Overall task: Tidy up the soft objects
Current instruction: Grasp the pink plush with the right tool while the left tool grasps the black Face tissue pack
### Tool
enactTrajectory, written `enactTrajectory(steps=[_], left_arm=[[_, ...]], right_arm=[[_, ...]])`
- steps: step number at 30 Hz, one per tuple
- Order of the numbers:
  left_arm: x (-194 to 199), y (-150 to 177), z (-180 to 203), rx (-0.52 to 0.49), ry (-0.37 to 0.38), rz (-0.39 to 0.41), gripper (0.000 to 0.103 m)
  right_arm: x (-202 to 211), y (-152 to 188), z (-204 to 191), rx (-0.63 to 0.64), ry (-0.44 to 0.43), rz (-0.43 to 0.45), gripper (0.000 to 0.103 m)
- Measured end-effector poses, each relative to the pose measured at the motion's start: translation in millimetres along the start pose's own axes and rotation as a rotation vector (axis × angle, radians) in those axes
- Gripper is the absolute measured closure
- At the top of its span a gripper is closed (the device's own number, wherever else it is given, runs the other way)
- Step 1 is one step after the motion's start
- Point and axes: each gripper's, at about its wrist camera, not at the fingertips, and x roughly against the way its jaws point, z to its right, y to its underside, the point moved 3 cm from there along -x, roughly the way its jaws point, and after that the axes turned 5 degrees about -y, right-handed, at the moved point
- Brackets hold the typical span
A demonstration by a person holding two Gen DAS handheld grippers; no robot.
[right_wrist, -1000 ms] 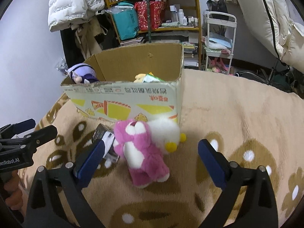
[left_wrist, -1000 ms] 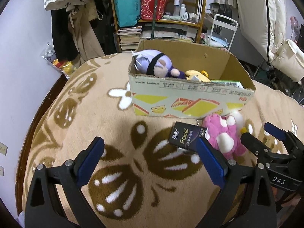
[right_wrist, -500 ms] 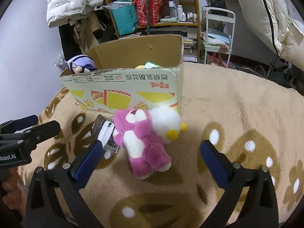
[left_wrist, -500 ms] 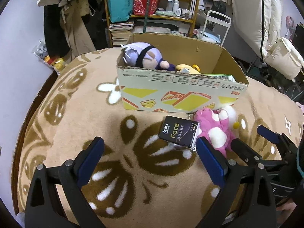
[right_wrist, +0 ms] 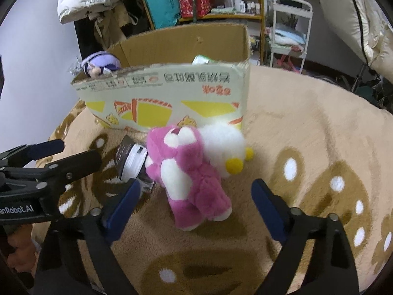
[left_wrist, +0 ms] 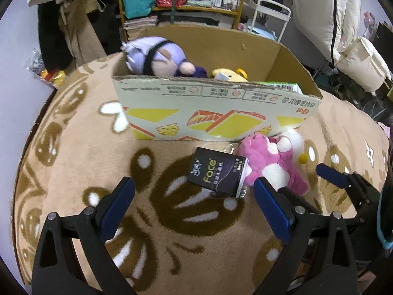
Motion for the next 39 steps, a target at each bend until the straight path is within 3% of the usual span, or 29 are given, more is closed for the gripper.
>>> enactTrajectory(steps=[4,20,31,39], left_arm=[[-14.7,-4.7,4.9,-0.002,0.019,-0.034,0.007],[-69.2,-10.0,9.8,0.027,0.062,-0.152,0.007],[-86.3,-11.1,-2.7,0.074,0.105,-0.161,0.007],[-85.1,-7.0,-8.8,0.079,0.157,-0.156,0.027]], right_arm=[[-11.3,3.4,-1.7,-0.004,-0.013,-0.034,0.015],[-45.3,3.6,-3.2,-0.022,-0.003,-0.110,0.015],[-60.2,1.3,-15.3,0.008,0.014,-0.134,0.015],[-66.8,7.3,-23.3,0.009,0.020,-0.143,0.027]])
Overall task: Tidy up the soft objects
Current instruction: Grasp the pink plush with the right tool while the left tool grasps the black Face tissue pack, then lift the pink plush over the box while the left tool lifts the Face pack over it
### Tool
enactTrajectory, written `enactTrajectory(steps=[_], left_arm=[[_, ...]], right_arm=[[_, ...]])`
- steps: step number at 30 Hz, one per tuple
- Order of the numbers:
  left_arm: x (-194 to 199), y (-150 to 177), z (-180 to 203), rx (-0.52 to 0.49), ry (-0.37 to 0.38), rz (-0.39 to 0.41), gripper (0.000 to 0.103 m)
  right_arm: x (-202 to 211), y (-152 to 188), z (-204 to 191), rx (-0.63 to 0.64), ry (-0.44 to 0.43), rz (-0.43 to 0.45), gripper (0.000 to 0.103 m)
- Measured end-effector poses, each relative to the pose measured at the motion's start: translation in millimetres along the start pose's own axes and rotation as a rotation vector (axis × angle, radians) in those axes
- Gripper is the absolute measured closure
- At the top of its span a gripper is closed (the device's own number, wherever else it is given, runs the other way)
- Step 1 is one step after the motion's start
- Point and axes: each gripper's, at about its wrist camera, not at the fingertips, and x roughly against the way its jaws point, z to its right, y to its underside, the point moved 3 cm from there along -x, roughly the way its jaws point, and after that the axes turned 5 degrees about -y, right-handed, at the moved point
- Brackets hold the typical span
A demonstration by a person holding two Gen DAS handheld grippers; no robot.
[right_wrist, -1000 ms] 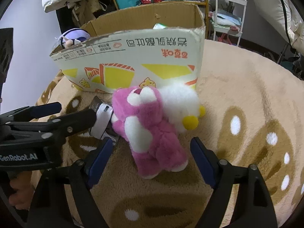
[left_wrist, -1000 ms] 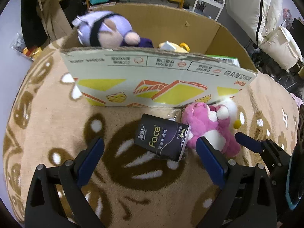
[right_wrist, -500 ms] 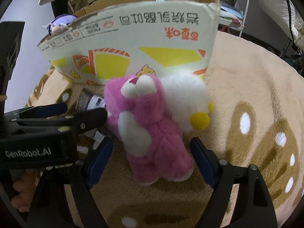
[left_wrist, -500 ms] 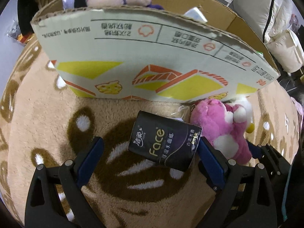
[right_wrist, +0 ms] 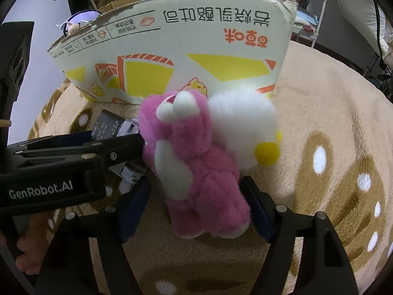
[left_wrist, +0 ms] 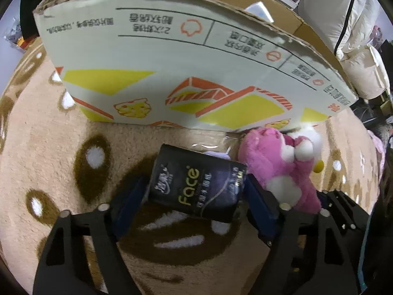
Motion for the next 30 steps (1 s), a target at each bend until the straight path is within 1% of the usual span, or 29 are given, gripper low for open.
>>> enactTrajectory(steps=[1,2,3,6,9,12,16,20,25,30], left_arm=[[0.1,0.2,-0.1,0.004,0.010,-0.002,0.031],[-0.3,0.7,-0.3,0.007,0.019,-0.004,0.033],[0.0,1.7,-0.2,0.011,0.024,-0.005,0.034],[0.7,3.6,0.6,0.002,0.009,0.002,0.034],[4.4,7.2,10.6,-0.009,-0.030,0.015,0.035],[11.7,9.2,9.3,-0.007,-0.083,0.040,0.035],[26.8,11.6,4.7,0.015,-0.114,0.086,0.035],[41.4,19.2,0.7,0.016,-0.160,0.120,0.035],[62.7,29.3,4.4,0.010,-0.208,0.167,0.035],[86.0,35.4,5.2,0.012,-0.239,0.221,0.035]], right_arm=[[0.2,0.1,2.7,0.002,0.003,-0.002,0.029],[-0.1,-0.3,3.4,0.005,0.007,-0.004,0.030],[-1.3,-0.3,3.1,0.009,0.015,-0.006,0.033],[-0.1,2.5,8.5,0.011,0.029,-0.010,0.041],[0.4,3.3,11.9,0.006,0.019,-0.008,0.045],[1.7,3.8,12.4,0.005,0.010,-0.008,0.048],[5.4,4.9,14.3,0.001,-0.013,-0.011,0.054],[13.7,10.4,19.8,-0.012,-0.048,-0.013,0.056],[26.9,16.5,20.4,-0.016,-0.070,-0.003,0.058],[50.6,19.9,21.8,-0.026,-0.070,0.057,0.058]])
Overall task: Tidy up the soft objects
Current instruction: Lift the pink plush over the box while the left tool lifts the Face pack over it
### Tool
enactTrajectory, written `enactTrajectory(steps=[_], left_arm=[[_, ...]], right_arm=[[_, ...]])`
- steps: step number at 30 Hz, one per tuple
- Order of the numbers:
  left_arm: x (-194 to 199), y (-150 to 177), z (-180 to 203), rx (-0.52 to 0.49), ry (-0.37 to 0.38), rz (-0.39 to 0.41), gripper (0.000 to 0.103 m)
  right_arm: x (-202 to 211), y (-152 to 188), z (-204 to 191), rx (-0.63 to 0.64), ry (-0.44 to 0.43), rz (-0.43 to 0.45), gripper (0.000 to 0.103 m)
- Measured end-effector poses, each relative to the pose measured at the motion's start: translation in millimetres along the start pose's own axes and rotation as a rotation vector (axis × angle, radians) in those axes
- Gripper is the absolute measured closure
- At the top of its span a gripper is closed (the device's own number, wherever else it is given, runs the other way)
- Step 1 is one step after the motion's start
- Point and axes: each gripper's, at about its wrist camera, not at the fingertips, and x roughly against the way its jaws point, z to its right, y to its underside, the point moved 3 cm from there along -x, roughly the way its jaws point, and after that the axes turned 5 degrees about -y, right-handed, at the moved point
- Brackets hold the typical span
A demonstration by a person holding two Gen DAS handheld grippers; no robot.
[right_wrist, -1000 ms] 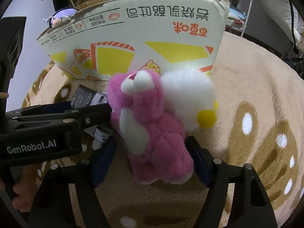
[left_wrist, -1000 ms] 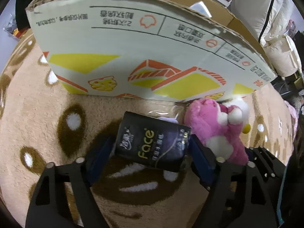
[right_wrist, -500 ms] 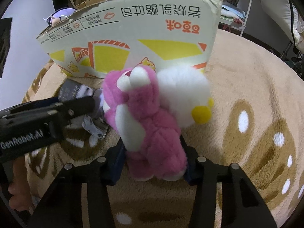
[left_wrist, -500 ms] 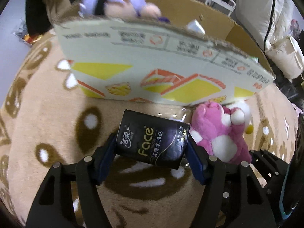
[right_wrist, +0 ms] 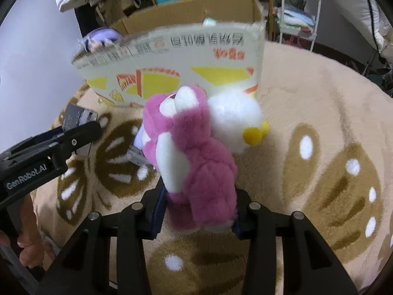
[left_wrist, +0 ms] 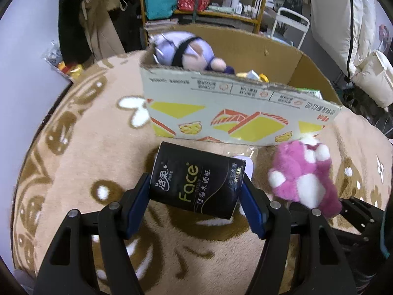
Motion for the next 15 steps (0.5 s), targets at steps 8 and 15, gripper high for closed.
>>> enactTrajectory(steps=[8,15], left_arm=[[38.3,-0.4,-8.4,0.023,-0.032,0.110,0.035],[78.1,-4.4,-19.6,0.054,-0.069,0.265,0.035]], right_arm=[[54.4,-1.3,4.0,-0.018,-0.028,0.134,0.058],[90.2,-17.9,-12.5,0.027,-0.030,0.286,0.058]])
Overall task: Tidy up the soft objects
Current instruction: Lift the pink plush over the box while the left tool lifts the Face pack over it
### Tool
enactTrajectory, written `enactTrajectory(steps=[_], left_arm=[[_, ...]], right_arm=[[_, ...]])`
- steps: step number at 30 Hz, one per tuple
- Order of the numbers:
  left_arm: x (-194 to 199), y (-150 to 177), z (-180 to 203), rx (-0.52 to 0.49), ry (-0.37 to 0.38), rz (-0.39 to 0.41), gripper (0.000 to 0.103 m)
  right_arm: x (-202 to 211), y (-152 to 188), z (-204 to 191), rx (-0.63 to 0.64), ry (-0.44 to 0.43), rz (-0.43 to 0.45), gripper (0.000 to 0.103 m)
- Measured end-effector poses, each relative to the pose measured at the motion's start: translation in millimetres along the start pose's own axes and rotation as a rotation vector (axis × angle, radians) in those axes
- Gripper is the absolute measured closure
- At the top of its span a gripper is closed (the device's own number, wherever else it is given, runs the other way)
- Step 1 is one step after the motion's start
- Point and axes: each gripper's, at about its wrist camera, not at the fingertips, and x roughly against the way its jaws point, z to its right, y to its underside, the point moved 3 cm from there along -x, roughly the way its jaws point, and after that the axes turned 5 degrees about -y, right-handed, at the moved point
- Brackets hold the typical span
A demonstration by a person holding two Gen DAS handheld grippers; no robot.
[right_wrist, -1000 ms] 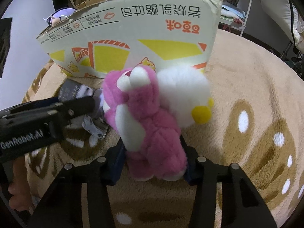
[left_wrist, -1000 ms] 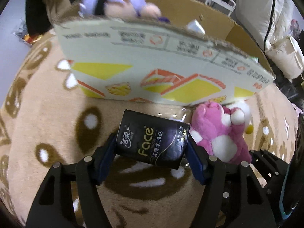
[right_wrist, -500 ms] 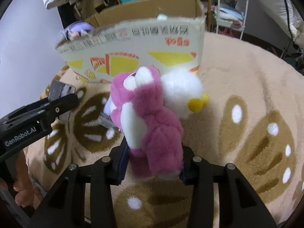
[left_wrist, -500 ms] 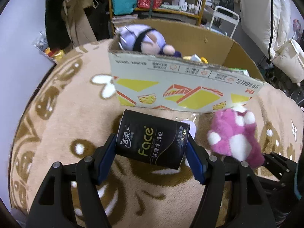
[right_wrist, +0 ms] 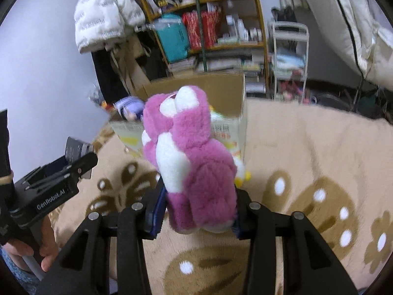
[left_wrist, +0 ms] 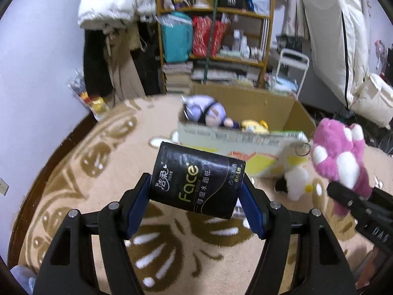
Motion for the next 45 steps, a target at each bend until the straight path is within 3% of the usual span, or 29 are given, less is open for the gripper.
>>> enactTrajectory(steps=[10,21,37,45], left_arm=[[43.3,-17.8,-6.2,0.000,-0.025,0.254,0.035],[67.2,-42.9,11.1,-0.059,-0.017,0.409,0.035],[54.8,-97.3,28.8,-0.098,-0.009,0.495,0.035],[31.3,-111.3,31.2,-0.081,-0.014,0.483,0.035]], right_arm=[[30.5,-26.9,-11.6,0.056,0.008,0.161,0.058],[33.1,-55.9,-14.2,0.112,0.015,0.230,0.058],[13.5,-90.4,-14.2,0.153,0.023,0.291,0.057],[3.2,-105.6,-7.6,0.162,0.045,0.300,0.057]])
